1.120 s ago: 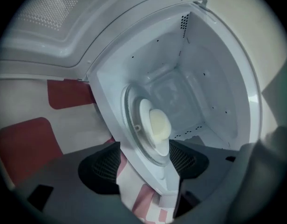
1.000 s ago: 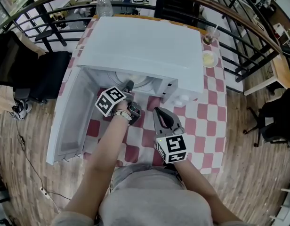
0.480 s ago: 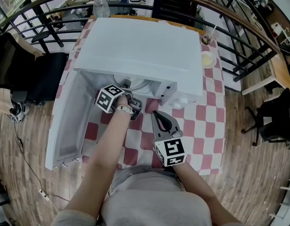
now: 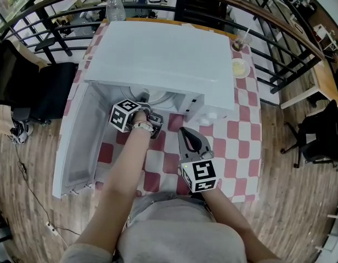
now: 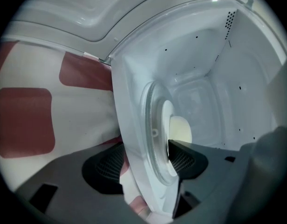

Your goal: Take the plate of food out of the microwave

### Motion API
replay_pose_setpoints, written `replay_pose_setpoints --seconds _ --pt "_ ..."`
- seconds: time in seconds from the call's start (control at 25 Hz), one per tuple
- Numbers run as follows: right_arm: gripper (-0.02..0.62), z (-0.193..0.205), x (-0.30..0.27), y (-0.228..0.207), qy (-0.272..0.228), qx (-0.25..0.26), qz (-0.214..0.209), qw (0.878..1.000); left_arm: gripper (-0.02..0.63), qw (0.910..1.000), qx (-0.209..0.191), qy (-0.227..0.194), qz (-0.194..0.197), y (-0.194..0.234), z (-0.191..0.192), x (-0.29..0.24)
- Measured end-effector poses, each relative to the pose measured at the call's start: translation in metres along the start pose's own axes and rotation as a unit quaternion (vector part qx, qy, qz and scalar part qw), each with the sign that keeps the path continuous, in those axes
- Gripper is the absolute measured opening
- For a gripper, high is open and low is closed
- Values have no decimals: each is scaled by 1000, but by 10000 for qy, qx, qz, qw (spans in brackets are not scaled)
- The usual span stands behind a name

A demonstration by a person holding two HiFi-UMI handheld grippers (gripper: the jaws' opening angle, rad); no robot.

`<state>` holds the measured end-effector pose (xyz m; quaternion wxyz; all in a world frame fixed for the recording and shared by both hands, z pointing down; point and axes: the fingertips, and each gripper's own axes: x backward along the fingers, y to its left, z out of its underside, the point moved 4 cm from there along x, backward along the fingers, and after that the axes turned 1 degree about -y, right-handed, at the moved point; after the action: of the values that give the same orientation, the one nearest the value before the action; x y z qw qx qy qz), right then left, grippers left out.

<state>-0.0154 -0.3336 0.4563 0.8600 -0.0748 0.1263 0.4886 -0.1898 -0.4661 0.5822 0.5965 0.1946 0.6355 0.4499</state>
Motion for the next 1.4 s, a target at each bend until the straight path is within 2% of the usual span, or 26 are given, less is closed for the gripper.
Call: replay_pose_setpoints --seconds 0.72,0.92,1.4 --pt "26 -8 10 2 -129 26 120 9998 206 9994 303 78 179 6 5 21" --pt "26 -7 11 2 -126 50 105 9999 147 9989 354 109 275 4 5 26" --pt "26 -8 13 5 -129 98 87 9998 91 9980 529 274 209 1 3 34"
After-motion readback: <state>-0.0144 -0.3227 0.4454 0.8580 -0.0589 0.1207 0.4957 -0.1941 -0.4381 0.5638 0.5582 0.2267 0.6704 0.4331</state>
